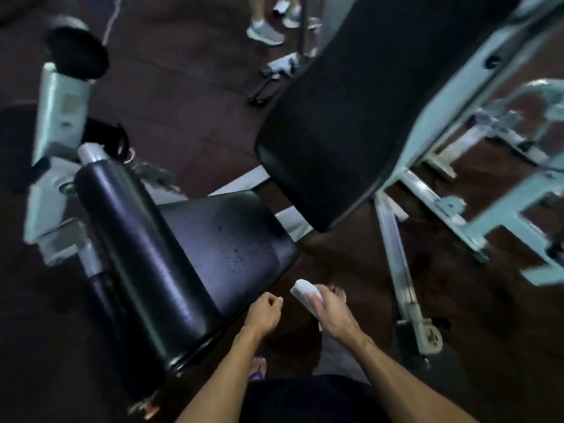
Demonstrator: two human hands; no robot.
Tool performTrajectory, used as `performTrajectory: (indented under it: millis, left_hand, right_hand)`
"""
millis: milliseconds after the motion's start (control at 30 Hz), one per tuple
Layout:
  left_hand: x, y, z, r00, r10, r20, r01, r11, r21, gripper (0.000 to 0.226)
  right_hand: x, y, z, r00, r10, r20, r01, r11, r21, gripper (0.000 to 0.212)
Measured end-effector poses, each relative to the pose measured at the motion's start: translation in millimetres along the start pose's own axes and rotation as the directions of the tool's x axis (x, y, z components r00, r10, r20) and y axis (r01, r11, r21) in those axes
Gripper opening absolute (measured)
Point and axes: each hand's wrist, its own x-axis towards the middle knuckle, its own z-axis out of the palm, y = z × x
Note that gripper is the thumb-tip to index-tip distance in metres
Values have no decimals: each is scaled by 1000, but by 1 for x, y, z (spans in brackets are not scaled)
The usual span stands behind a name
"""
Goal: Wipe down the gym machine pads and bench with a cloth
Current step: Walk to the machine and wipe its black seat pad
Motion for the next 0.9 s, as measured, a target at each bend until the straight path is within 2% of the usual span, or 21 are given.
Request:
performTrajectory:
  millis: [167, 267, 333, 467, 567, 633, 700, 767, 833, 900]
  left_hand:
    - [40, 23, 5, 964, -172, -202, 119, 960, -253, 22]
    - [63, 34, 3, 920, -222, -324, 107, 935, -337, 17]
    - [82, 38, -5, 867, -219, -448, 69, 942, -327, 17]
    - [127, 16, -30, 671, -122, -731, 11, 988, -154, 21]
    - [156, -10, -48, 574, -46, -818, 76, 997, -2, 27]
    - [172, -26, -53, 558, -13, -830, 135, 988, 76, 32]
    - [186, -45, -53, 549, 48, -834, 209, 959, 193, 40]
    - [195, -63, -50, 553, 68, -831, 283, 922, 265, 53]
    - [202, -74, -45, 566, 31, -824, 366, 886, 285, 63]
    - [208, -78, -41, 571, 5, -821, 444, 839, 314, 66]
  right_hand:
    - [83, -10, -34, 968, -132, 212, 161, 979, -127, 37]
    - [135, -15, -39, 945, -176, 277, 205, 976, -78, 39]
    - [168, -20, -35, 942, -213, 258, 222, 975, -7, 39]
    - [217, -34, -9, 948, -294, 121, 276, 950, 143, 37]
    - [247, -43, 30, 917, -399, 3, 389, 895, 220, 39]
    - [261, -45, 63, 897, -442, -4, 431, 874, 225, 48]
    - [267, -43, 96, 879, -473, 62, 455, 870, 190, 58]
    - [266, -35, 118, 835, -536, 125, 536, 843, 37, 66]
    - [270, -25, 127, 800, -585, 132, 599, 790, -128, 72]
    - [283, -23, 130, 786, -606, 120, 616, 755, -223, 72]
